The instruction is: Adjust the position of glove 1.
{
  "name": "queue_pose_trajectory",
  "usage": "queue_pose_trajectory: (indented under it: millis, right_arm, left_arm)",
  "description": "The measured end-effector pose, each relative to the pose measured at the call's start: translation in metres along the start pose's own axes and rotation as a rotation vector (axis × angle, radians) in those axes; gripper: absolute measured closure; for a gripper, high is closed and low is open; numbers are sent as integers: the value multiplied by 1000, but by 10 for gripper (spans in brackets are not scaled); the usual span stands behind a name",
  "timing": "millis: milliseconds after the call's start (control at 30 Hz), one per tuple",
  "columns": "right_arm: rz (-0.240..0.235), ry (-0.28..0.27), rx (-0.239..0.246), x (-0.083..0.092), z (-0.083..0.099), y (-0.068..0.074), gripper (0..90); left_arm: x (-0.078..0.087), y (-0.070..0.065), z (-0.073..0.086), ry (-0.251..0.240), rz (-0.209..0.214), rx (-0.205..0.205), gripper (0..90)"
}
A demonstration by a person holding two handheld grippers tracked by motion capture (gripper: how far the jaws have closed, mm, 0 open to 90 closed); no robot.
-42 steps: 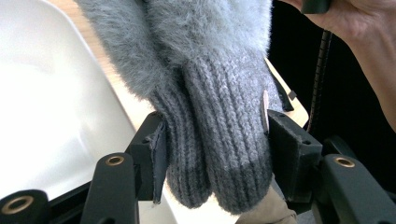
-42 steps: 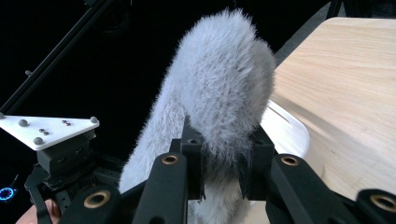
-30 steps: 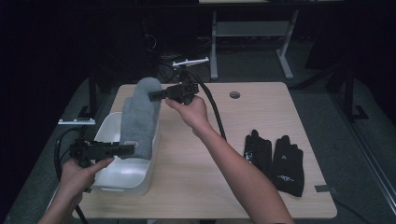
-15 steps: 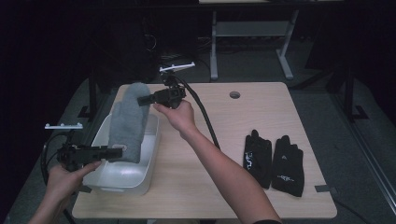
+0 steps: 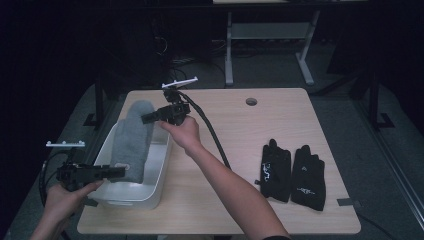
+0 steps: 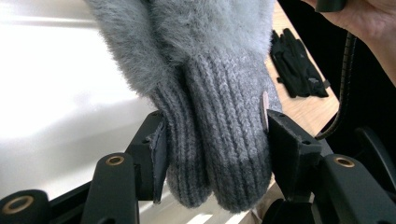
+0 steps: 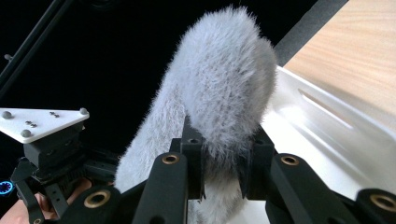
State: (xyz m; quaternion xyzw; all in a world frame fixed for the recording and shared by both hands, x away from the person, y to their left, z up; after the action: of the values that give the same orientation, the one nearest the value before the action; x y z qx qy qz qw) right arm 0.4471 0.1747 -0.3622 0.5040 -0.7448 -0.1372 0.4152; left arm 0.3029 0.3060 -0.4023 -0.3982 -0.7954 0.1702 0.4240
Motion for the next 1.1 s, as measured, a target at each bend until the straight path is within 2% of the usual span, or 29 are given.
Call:
queue_pose_trajectory:
  millis: [433, 667, 833, 1100]
  right_arm:
    - [0, 34, -18, -22, 18, -8, 746]
    - [12, 59, -34, -33, 33, -18, 746]
    - [21, 79, -28, -39, 40, -22, 745]
    - [27, 89, -27, -43, 47, -26, 746]
  left_arm:
    - [-4, 15, 18, 33, -19, 33, 443]
    - [-11, 25, 30, 84, -37, 41, 443]
    - [-12, 27, 35, 101, -49, 56, 443]
    - [-13, 30, 39, 133, -67, 55, 442]
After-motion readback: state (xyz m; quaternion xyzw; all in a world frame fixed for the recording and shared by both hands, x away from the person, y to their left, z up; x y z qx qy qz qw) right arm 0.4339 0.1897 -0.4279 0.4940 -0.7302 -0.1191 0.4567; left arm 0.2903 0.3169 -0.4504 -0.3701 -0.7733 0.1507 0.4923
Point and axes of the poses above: each handheld gripper's, and its own axes: x roughly backward along the jaws, z roughly out of its underside, y roughly to its left, the point moved 9 cm from there along -x, roughly forward along the jaws, and after that the axes turned 6 degrees about z, right-handed, at the moved point
